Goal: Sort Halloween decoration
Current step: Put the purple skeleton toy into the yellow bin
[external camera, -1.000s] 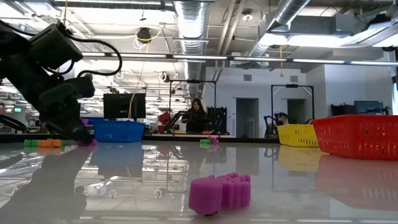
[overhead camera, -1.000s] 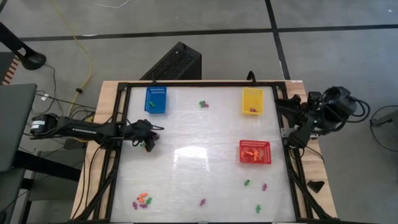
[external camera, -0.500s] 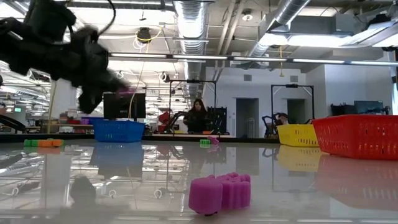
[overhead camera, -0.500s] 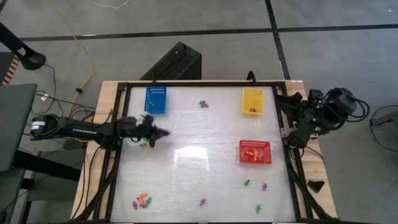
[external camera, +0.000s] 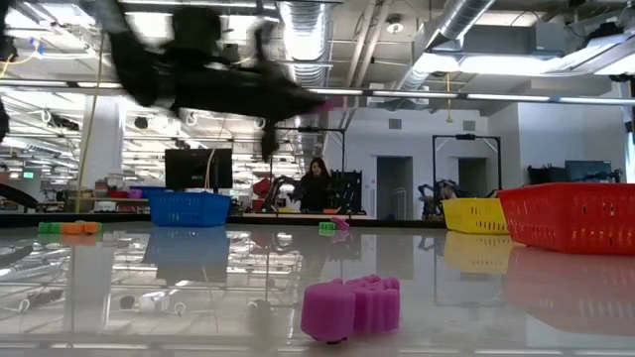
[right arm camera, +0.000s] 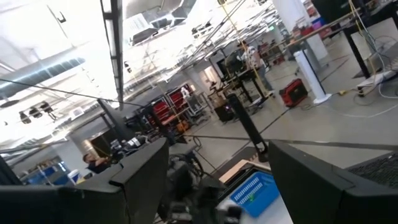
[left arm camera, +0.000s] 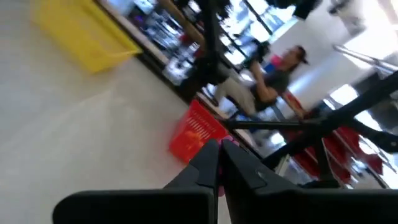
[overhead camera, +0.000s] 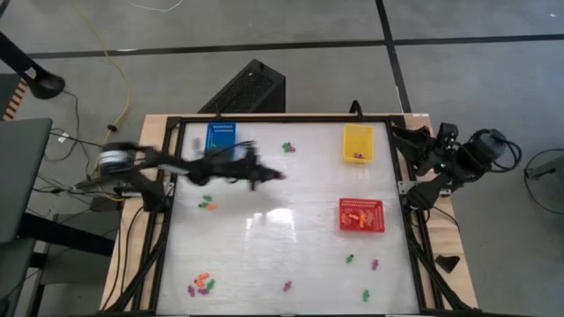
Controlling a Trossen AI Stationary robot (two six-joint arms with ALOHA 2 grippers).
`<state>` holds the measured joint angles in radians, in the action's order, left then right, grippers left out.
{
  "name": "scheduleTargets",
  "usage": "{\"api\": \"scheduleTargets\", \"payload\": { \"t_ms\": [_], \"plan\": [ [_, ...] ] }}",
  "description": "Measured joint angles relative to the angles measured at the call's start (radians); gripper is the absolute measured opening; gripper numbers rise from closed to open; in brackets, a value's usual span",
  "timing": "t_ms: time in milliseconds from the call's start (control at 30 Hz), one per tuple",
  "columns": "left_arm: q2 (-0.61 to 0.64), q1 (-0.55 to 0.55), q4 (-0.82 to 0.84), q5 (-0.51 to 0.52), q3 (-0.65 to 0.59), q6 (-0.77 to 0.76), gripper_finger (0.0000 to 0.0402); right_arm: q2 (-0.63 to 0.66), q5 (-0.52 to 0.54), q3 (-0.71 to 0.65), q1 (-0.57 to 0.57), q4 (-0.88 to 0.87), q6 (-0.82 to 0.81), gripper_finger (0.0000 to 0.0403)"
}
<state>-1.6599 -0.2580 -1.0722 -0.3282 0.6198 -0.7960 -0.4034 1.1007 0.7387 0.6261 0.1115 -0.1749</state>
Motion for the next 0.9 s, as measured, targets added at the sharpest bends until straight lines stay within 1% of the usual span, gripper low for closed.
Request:
{"api": "scheduleTargets", "payload": {
  "t_ms": [67,167,200,300,400,467,567,667,767,800,867,900],
  "plan": [
    [-0.168,-0.004,0.007,-0.058,0.190,0.000,0.0001,0.004,-0.001,0.000,-0.001,0.000,0.007,0.0304],
    [-0.349,-0.016,0.082,-0.092,0.482,0.028,0.0001,0.008,-0.009,0.000,0.003,0.003,0.016,0.0304],
    [-0.398,-0.023,0.136,-0.096,0.573,0.047,0.0001,0.014,-0.016,0.000,0.005,0.003,0.016,0.0304],
    [-0.525,-0.039,0.364,-0.127,0.831,0.113,0.0000,0.025,-0.054,0.000,0.016,0.001,0.014,0.0304],
    [-0.631,-0.043,0.561,-0.154,1.072,0.185,0.0000,0.028,-0.056,0.000,0.023,0.002,0.023,0.0304],
    [-0.701,-0.042,0.665,-0.154,1.231,0.229,0.0000,0.031,-0.059,0.000,0.026,-0.002,0.024,0.0304],
    [-0.813,-0.041,0.789,-0.129,1.432,0.259,0.0000,0.033,-0.075,0.000,0.029,-0.002,0.026,0.0304],
    [-0.916,-0.042,0.910,-0.066,1.595,0.278,0.0000,0.033,-0.093,0.000,0.030,-0.002,0.026,0.0304],
    [-0.996,-0.043,0.988,0.026,1.716,0.289,0.0000,0.033,-0.122,0.000,0.030,0.002,0.020,0.0304],
    [-1.016,-0.043,0.993,0.051,1.739,0.283,0.0000,0.033,-0.127,0.000,0.030,0.003,0.016,0.0304],
    [-1.026,-0.042,0.964,0.112,1.718,0.245,0.0000,0.033,-0.134,0.000,0.030,0.003,0.002,0.0304],
    [-1.028,-0.044,0.974,0.148,1.712,0.235,0.0000,0.033,-0.135,0.000,0.031,0.002,-0.006,0.0304]
  ]
}}
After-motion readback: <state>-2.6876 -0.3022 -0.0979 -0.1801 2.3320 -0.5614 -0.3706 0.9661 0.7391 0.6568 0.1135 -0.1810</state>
